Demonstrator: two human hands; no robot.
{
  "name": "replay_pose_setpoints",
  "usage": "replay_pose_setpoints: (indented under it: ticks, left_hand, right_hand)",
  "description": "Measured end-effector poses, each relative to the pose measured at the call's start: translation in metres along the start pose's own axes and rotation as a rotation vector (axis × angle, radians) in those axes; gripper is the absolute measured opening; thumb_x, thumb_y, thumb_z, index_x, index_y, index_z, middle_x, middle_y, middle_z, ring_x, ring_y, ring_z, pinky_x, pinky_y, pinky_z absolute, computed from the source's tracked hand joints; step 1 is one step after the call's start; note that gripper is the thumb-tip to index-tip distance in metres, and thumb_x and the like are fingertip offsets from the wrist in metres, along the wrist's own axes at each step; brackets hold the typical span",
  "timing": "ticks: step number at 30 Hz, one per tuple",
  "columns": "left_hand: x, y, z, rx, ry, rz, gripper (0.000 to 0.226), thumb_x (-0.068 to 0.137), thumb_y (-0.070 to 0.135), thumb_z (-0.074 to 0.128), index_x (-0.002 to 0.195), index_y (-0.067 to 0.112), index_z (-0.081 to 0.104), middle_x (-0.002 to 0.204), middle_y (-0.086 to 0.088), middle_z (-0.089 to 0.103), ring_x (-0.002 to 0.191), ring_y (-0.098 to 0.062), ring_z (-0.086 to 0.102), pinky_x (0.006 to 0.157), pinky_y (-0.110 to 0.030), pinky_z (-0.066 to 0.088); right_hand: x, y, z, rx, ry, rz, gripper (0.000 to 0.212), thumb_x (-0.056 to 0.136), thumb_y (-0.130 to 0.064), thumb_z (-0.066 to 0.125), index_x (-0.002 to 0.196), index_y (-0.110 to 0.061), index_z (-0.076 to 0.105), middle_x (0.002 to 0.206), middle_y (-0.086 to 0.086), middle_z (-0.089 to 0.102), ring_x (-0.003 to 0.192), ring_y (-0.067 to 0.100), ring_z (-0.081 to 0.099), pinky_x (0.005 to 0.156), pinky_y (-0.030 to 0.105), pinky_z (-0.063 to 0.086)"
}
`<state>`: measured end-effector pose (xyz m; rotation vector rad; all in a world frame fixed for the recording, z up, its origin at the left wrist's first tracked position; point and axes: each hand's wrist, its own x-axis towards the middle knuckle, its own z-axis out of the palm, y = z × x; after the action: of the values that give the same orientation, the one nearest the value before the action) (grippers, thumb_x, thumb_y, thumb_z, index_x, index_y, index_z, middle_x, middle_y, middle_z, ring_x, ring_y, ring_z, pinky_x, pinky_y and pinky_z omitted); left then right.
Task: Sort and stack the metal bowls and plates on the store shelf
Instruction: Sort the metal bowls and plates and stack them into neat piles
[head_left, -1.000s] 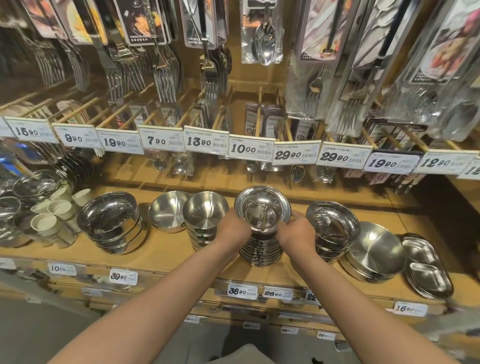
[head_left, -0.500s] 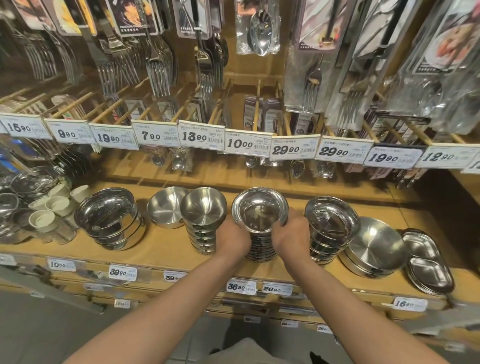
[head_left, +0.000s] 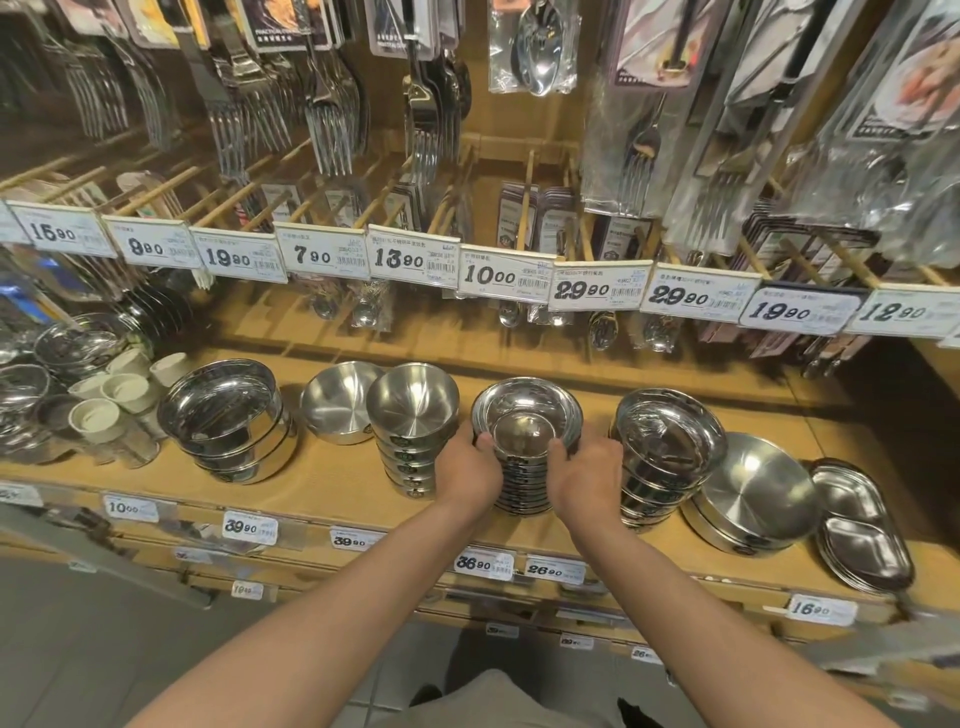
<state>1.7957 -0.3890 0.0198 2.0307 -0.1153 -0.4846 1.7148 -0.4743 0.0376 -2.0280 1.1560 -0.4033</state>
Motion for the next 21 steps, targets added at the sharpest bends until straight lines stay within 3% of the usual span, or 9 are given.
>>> replay_pose_setpoints:
  ticks: [3, 7, 9, 11, 15, 18, 19, 21]
  left_hand:
    - [0.000, 0.001, 0.000, 0.001, 0.015, -0.014, 0.033, 0.106, 0.020, 0.043, 0.133, 0.007, 0.058, 0.130, -0.010, 0.064, 0.126, -0.031, 0.055, 0.098, -0.028, 0.036]
    - [0.001, 0.005, -0.003, 0.040, -0.005, -0.002, 0.029, 0.106, 0.020, 0.042, 0.124, 0.014, 0.063, 0.119, -0.007, 0.068, 0.116, -0.030, 0.060, 0.104, -0.044, 0.047]
    - [0.000, 0.005, -0.005, 0.040, -0.014, -0.003, 0.030, 0.106, 0.022, 0.043, 0.125, 0.011, 0.063, 0.120, -0.009, 0.068, 0.115, -0.030, 0.060, 0.104, -0.046, 0.047]
    - [-0.003, 0.003, -0.008, 0.030, -0.032, 0.003, 0.031, 0.105, 0.025, 0.046, 0.124, 0.009, 0.064, 0.117, -0.008, 0.069, 0.113, -0.029, 0.062, 0.102, -0.046, 0.049]
    - [-0.017, -0.001, -0.024, 0.016, -0.040, 0.072, 0.029, 0.102, 0.031, 0.054, 0.120, 0.012, 0.066, 0.097, 0.009, 0.067, 0.098, -0.015, 0.063, 0.090, -0.035, 0.051]
    - [-0.027, -0.006, -0.046, -0.035, -0.037, 0.100, 0.030, 0.099, 0.032, 0.058, 0.122, 0.015, 0.067, 0.103, 0.008, 0.071, 0.096, -0.006, 0.065, 0.084, -0.021, 0.052]
    - [-0.030, -0.008, -0.055, -0.039, -0.026, 0.112, 0.026, 0.098, 0.032, 0.059, 0.118, 0.018, 0.068, 0.099, 0.011, 0.071, 0.090, 0.000, 0.064, 0.076, -0.013, 0.048]
    - [-0.034, -0.013, -0.075, -0.049, -0.001, 0.123, 0.019, 0.097, 0.031, 0.060, 0.111, 0.021, 0.070, 0.088, 0.013, 0.069, 0.082, -0.001, 0.063, 0.071, -0.012, 0.045]
  right_hand:
    - [0.001, 0.002, 0.001, -0.013, -0.012, 0.002, 0.040, 0.102, -0.023, 0.056, 0.133, 0.003, 0.054, 0.134, 0.024, 0.050, 0.118, 0.029, 0.048, 0.086, 0.027, 0.034]
    - [0.002, 0.002, 0.000, -0.002, -0.024, 0.022, 0.042, 0.102, -0.023, 0.055, 0.134, 0.004, 0.052, 0.137, 0.021, 0.048, 0.110, 0.024, 0.047, 0.084, 0.024, 0.033]
    - [0.001, 0.002, -0.001, -0.001, -0.032, 0.027, 0.040, 0.102, -0.023, 0.055, 0.132, 0.004, 0.053, 0.135, 0.022, 0.049, 0.110, 0.026, 0.048, 0.088, 0.029, 0.038]
    - [-0.001, 0.002, -0.004, 0.003, -0.047, 0.021, 0.036, 0.102, -0.024, 0.055, 0.125, 0.004, 0.058, 0.127, 0.023, 0.055, 0.100, 0.028, 0.053, 0.083, 0.031, 0.040]
    - [-0.008, 0.007, -0.013, 0.080, -0.092, -0.042, 0.027, 0.101, -0.026, 0.055, 0.114, -0.004, 0.063, 0.103, 0.016, 0.062, 0.083, 0.026, 0.056, 0.074, 0.033, 0.045]
    - [-0.018, 0.007, -0.022, 0.093, -0.121, -0.119, 0.032, 0.100, -0.029, 0.056, 0.126, -0.010, 0.061, 0.103, 0.007, 0.061, 0.090, 0.018, 0.055, 0.082, 0.031, 0.045]
    - [-0.022, 0.007, -0.024, 0.104, -0.127, -0.149, 0.034, 0.100, -0.029, 0.058, 0.129, -0.012, 0.060, 0.105, 0.006, 0.063, 0.094, 0.016, 0.056, 0.085, 0.030, 0.045]
    - [-0.030, 0.006, -0.027, 0.158, -0.156, -0.185, 0.037, 0.099, -0.027, 0.060, 0.133, -0.015, 0.058, 0.106, 0.001, 0.062, 0.099, 0.013, 0.057, 0.090, 0.026, 0.043]
